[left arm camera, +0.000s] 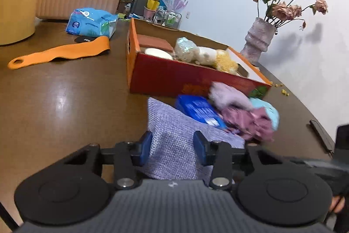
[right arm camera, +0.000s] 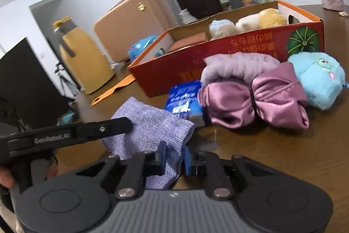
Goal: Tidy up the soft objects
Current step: 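Carry the pouch into the box with both tools and open them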
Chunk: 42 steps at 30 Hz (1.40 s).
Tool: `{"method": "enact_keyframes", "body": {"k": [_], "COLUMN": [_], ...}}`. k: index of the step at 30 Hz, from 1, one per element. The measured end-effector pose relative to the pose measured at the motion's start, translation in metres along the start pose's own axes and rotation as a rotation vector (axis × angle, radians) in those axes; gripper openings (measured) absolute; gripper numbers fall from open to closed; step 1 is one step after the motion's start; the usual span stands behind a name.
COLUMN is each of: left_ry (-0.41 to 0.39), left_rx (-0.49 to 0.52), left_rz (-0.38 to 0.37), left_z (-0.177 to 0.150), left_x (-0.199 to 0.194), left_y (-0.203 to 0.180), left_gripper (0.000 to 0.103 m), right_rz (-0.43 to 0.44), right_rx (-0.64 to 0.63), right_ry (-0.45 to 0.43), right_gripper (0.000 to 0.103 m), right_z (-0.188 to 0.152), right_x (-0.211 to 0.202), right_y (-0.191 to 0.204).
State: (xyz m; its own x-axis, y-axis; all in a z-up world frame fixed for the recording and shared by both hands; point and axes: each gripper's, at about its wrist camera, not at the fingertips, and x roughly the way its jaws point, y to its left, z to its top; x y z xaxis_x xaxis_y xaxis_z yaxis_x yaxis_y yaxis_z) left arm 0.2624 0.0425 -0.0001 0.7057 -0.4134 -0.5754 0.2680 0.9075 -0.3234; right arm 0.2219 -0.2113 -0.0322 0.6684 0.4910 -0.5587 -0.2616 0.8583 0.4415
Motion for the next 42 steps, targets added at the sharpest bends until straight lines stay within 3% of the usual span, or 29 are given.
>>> {"method": "enact_keyframes", "body": {"k": [2,6,9,12,16,18,26,30,35,37,39,42], "left_ry": [0.02,0.036,0.023,0.039,0.054,0.06,0.055,-0.02,-0.095,-0.086,-0.025,0.072], "left_rx": [0.012,0.038,0.073,0.03,0.012,0.011,0.019,0.056,0.083,0.075,0.057,0.05], "left_rz": [0.042,-0.024,0.011,-0.007,-0.045,-0.048,-0.049,-0.102,-0.151,-0.158,-0.157,-0.044], "left_z": [-0.021,-0.051,-0.058,-0.055,-0.054,-0.055,-0.05,-0.017,0.069,0.109,0.137,0.158], "left_x": [-0.015,-0.031,-0.027,-0.025,-0.029,-0.029,-0.032,-0.038,-0.01,0.022,0.062,0.131], "left_y": [-0.024,-0.068,-0.085,-0.079,-0.074,-0.075,-0.082,-0.087,-0.085,-0.08,-0.073,-0.054], "left_gripper": [0.034,0.034,0.032,0.031,0.016,0.014,0.01,0.01,0.01,0.01,0.01,0.01], "right_rz": [-0.015,-0.108,-0.192,-0.185,-0.177,-0.166,-0.143,-0.111,-0.142,-0.162,-0.213,-0.281], "right_rx": [-0.044,-0.196,-0.278,-0.286,-0.27,-0.266,-0.259,-0.27,-0.387,-0.388,-0.403,-0.37], "right_ry": [0.007,0.025,0.027,0.024,0.001,-0.003,-0.026,-0.09,-0.191,-0.194,-0.161,-0.051], "right_gripper": [0.011,0.011,0.011,0.015,0.019,0.019,0.009,0.009,0.008,0.008,0.008,0.007], "right_z": [-0.003,-0.005,-0.009,-0.016,-0.024,-0.026,-0.025,-0.003,0.076,0.121,0.159,0.202], "right_x": [-0.013,-0.041,-0.048,-0.052,-0.06,-0.063,-0.068,-0.08,-0.073,-0.052,-0.02,0.046], "right_y": [0.002,0.009,0.008,0.005,0.003,0.002,0.002,0.005,0.012,0.006,-0.001,-0.021]}}
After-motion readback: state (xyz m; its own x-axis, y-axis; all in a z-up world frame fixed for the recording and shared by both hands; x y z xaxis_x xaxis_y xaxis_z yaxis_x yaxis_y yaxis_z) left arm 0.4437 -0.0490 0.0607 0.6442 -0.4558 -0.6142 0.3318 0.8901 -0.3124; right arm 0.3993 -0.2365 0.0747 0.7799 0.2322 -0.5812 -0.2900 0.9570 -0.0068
